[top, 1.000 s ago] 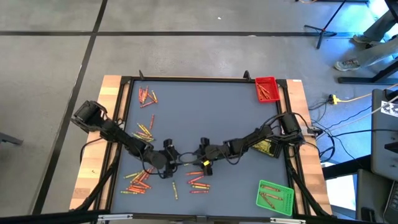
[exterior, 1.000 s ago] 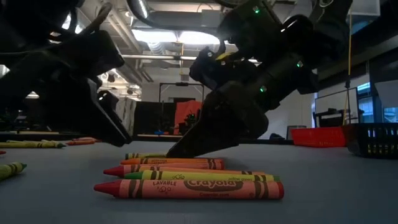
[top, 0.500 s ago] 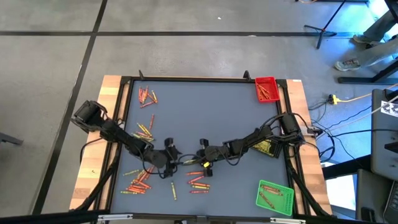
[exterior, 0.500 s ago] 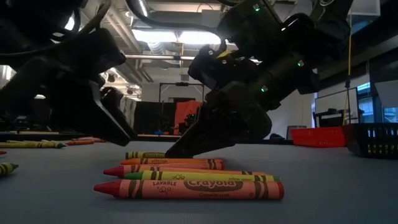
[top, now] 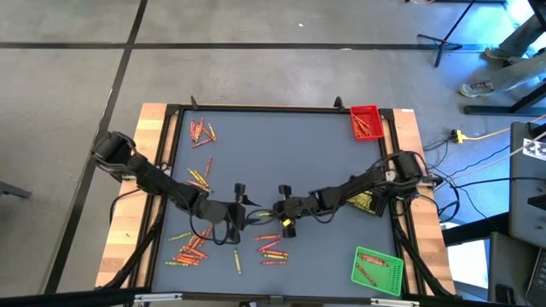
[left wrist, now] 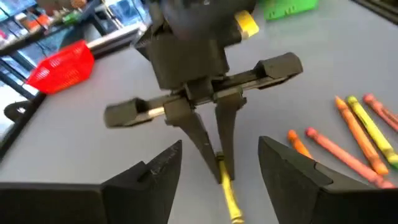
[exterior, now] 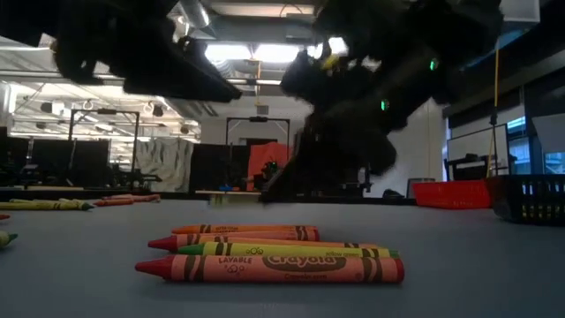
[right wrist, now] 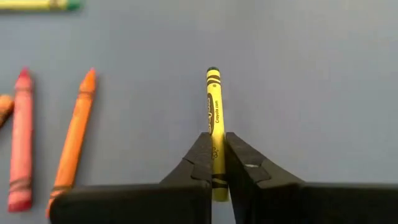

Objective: Sort crayons
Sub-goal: Put the green crayon into the black basket

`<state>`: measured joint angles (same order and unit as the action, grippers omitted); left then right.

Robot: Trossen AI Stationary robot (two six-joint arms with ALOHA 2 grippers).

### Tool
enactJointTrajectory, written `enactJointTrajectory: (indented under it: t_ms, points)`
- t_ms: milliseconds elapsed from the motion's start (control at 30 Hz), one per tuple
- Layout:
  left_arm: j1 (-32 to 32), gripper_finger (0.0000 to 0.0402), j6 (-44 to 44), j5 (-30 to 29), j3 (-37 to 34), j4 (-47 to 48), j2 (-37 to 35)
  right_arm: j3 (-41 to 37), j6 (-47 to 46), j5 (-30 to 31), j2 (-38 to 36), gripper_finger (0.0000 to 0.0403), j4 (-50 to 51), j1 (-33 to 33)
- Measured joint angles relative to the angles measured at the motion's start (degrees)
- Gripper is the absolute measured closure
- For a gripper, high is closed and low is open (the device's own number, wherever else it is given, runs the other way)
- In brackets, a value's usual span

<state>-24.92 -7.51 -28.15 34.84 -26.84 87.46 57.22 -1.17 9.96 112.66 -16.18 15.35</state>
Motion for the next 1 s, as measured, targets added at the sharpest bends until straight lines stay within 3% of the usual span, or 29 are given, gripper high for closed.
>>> enactJointTrajectory:
  t_ms: [300, 467, 567, 800, 1000]
  points:
    - [0.3, 0.0205, 3.0, -0.3, 0.0, 1.2, 0.1, 0.2, -11.8, 20.5, -12.8, 0.0383, 24.1, 7.7]
    - [0.1, 0.0205, 3.1, -0.3, 0.0, 0.9, 0.1, 0.2, -27.9, 33.2, -19.9, 0.0385, 41.7, 13.1]
    - [0.1, 0.0205, 3.8, -0.3, 0.0, 0.8, 0.1, 0.2, -40.4, 37.8, -23.0, 0.0384, 53.1, 15.6]
    - [0.1, 0.0205, 4.4, -0.3, 0.0, 0.9, 0.1, 0.2, -67.4, 38.8, -25.6, 0.0383, 77.1, 18.0]
    - [0.1, 0.0205, 4.4, -0.3, 0.0, 0.9, 0.1, -0.4, -80.9, 29.4, -25.7, 0.0382, 89.4, 18.2]
